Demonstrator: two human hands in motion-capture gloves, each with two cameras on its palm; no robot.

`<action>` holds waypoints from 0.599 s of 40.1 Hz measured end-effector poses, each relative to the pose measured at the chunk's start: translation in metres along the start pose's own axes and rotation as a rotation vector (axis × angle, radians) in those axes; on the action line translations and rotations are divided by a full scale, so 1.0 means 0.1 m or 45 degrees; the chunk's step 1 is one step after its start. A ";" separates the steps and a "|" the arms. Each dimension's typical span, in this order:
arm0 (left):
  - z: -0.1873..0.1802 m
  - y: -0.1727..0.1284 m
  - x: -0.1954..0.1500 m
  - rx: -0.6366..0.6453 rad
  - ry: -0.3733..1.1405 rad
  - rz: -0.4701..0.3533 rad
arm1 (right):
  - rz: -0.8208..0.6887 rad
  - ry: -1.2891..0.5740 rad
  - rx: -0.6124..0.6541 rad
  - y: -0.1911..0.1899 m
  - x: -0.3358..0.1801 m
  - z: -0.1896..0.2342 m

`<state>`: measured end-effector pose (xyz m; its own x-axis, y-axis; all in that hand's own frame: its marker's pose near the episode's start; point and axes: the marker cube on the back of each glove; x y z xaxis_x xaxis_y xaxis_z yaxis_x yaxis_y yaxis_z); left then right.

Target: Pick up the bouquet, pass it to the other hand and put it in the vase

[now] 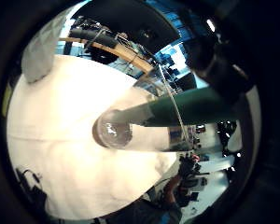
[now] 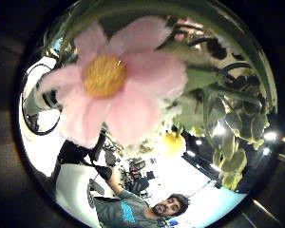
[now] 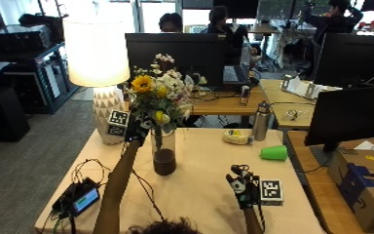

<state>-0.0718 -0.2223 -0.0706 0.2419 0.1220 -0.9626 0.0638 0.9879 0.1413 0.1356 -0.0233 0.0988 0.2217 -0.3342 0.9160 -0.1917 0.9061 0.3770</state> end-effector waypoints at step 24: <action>-0.70 0.19 -0.28 0.086 -0.299 -0.188 | -0.256 0.077 -0.036 -0.10 -0.07 0.13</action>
<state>-0.1451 -0.2000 -0.0573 0.4420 -0.0561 -0.8952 0.1772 0.9838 0.0258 0.1231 -0.0337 0.0900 0.3098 -0.4934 0.8128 -0.1115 0.8301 0.5464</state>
